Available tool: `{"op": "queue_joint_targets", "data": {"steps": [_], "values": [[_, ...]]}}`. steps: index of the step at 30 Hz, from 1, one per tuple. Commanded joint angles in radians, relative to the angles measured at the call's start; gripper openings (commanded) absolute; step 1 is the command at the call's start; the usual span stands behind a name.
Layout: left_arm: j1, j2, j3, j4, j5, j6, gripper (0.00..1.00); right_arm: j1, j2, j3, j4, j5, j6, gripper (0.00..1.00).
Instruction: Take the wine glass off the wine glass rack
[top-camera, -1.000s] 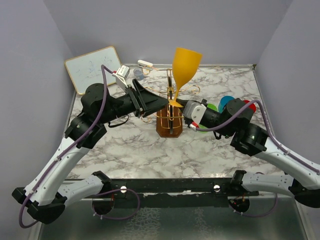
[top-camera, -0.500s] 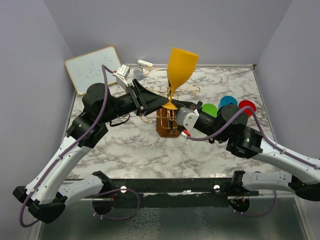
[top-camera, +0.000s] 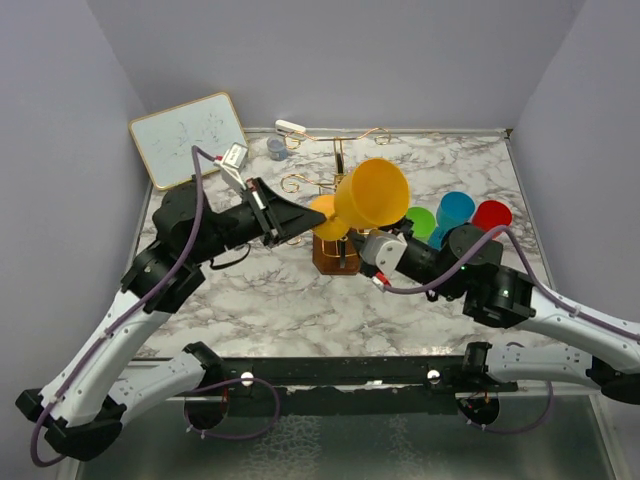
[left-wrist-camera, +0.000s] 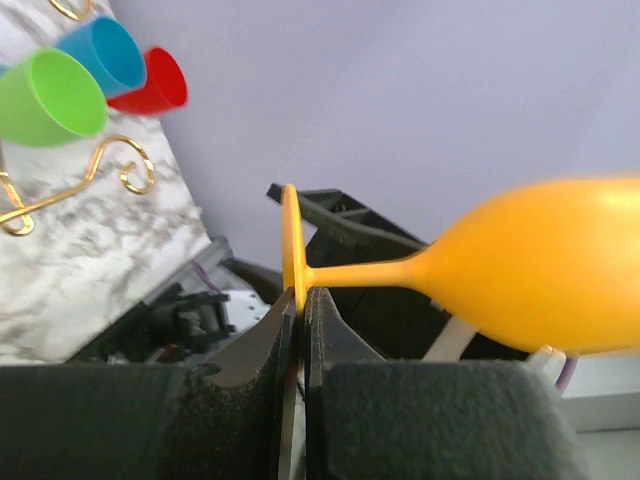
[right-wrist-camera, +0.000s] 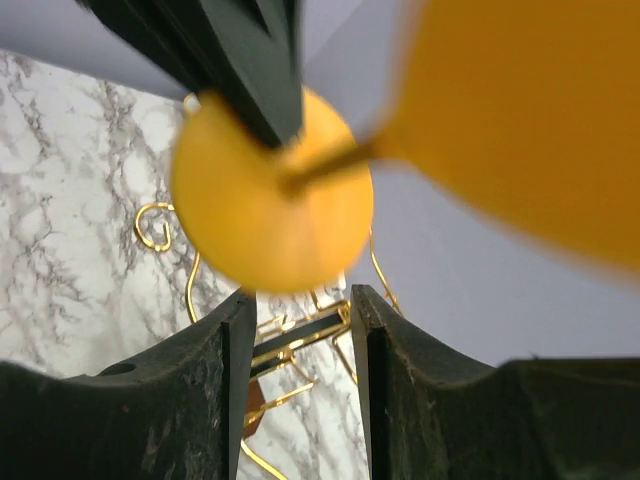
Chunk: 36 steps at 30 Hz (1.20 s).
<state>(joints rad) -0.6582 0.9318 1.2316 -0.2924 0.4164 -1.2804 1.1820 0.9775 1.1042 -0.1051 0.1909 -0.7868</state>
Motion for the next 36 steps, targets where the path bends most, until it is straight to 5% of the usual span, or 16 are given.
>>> {"op": "queue_joint_targets", "data": {"steps": [1,10,18,24,29,36], "values": [[0.003,-0.17,-0.046,-0.029,-0.162,0.098,0.0,0.0,-0.114,-0.01,-0.146,0.052,0.158,0.44],[0.003,-0.424,-0.118,-0.221,-0.397,0.194,0.0,-0.001,-0.185,0.021,-0.389,0.136,0.431,0.44],[0.003,-0.473,-0.083,-0.547,-0.505,0.394,0.0,0.0,0.172,0.365,-0.809,0.297,0.904,0.3],[0.003,-0.515,-0.055,-0.678,-0.592,0.438,0.0,-0.001,0.15,0.418,-0.725,0.117,1.028,0.23],[0.003,-0.509,-0.04,-0.697,-0.582,0.466,0.0,-0.001,0.131,0.461,-0.693,-0.072,1.043,0.43],[0.003,-0.497,-0.071,-0.622,-0.494,0.488,0.0,-0.002,0.176,0.505,-0.65,-0.224,1.045,0.48]]}}
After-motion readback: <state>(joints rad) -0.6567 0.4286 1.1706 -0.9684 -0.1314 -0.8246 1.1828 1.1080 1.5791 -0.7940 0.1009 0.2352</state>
